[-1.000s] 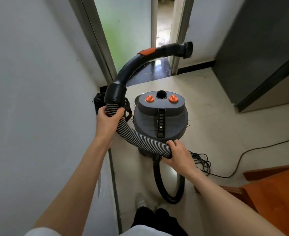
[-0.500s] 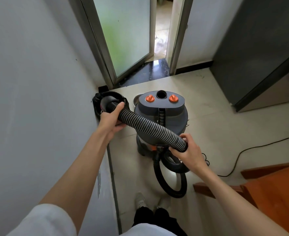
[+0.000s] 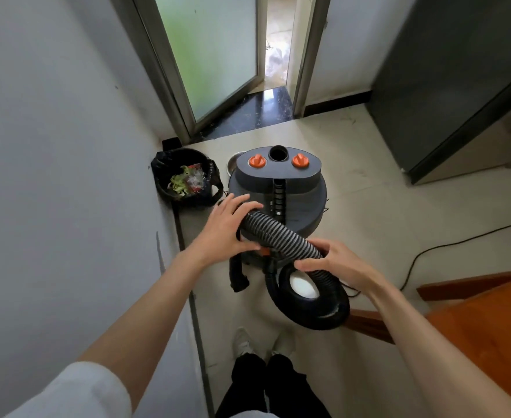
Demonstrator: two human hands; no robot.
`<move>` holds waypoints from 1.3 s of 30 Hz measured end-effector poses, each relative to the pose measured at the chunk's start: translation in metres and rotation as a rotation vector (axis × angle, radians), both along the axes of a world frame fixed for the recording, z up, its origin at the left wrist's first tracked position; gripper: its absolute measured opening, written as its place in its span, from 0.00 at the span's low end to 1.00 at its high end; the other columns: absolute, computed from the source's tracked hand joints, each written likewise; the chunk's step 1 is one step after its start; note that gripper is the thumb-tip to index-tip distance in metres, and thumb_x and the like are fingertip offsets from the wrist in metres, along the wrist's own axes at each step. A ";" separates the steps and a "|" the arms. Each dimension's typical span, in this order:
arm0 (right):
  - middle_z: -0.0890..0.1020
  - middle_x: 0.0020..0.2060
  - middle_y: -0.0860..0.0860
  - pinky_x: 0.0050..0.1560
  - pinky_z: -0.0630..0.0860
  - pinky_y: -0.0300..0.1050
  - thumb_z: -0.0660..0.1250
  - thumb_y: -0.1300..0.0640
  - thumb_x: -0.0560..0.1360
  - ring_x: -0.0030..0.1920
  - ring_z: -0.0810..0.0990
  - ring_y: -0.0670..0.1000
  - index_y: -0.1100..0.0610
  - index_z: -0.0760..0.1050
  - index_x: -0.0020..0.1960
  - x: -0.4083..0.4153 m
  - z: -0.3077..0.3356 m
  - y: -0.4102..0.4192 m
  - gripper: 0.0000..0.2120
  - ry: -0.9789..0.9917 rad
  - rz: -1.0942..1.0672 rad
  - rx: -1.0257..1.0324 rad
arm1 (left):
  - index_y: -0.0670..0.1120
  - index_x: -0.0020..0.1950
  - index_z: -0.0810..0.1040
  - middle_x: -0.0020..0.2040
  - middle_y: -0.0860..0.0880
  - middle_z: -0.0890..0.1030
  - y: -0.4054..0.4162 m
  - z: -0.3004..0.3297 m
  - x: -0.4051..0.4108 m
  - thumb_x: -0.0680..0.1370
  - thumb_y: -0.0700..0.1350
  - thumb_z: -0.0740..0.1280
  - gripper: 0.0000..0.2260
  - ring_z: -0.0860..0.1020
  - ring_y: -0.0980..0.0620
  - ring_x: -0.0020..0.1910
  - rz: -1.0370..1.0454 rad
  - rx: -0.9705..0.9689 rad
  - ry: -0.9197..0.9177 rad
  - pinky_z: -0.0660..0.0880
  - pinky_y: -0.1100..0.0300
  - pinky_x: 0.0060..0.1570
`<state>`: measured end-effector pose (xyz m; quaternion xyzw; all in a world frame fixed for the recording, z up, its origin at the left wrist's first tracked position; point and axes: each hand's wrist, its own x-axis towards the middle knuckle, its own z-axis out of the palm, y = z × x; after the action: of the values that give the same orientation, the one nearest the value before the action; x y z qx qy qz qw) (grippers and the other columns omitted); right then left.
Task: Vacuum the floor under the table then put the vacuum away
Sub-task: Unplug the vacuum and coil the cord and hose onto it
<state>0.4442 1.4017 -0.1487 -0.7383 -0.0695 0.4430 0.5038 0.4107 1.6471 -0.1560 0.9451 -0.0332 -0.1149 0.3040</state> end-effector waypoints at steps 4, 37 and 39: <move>0.82 0.48 0.49 0.53 0.76 0.42 0.73 0.56 0.71 0.50 0.80 0.48 0.45 0.75 0.53 -0.001 -0.005 0.006 0.13 0.001 0.028 -0.027 | 0.49 0.63 0.71 0.62 0.48 0.72 0.008 -0.001 0.001 0.69 0.49 0.74 0.25 0.67 0.47 0.66 -0.026 0.059 -0.119 0.63 0.42 0.68; 0.80 0.53 0.57 0.54 0.80 0.51 0.65 0.55 0.77 0.56 0.80 0.58 0.61 0.71 0.55 0.062 0.185 0.011 0.11 -0.120 -0.835 0.623 | 0.43 0.62 0.70 0.55 0.48 0.75 -0.076 0.113 0.013 0.73 0.42 0.72 0.21 0.72 0.54 0.54 0.415 -0.348 -0.202 0.68 0.64 0.53; 0.83 0.46 0.58 0.47 0.82 0.48 0.65 0.49 0.77 0.46 0.84 0.56 0.63 0.75 0.51 0.062 0.192 -0.005 0.15 -0.199 -0.816 0.255 | 0.43 0.64 0.70 0.54 0.50 0.75 -0.075 0.122 0.016 0.73 0.40 0.72 0.21 0.72 0.55 0.54 0.373 -0.340 -0.211 0.67 0.64 0.53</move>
<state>0.5058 1.3962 0.0429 -0.6762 0.1255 0.1223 0.7156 0.4263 1.5721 -0.0340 0.8770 0.0913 0.0493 0.4692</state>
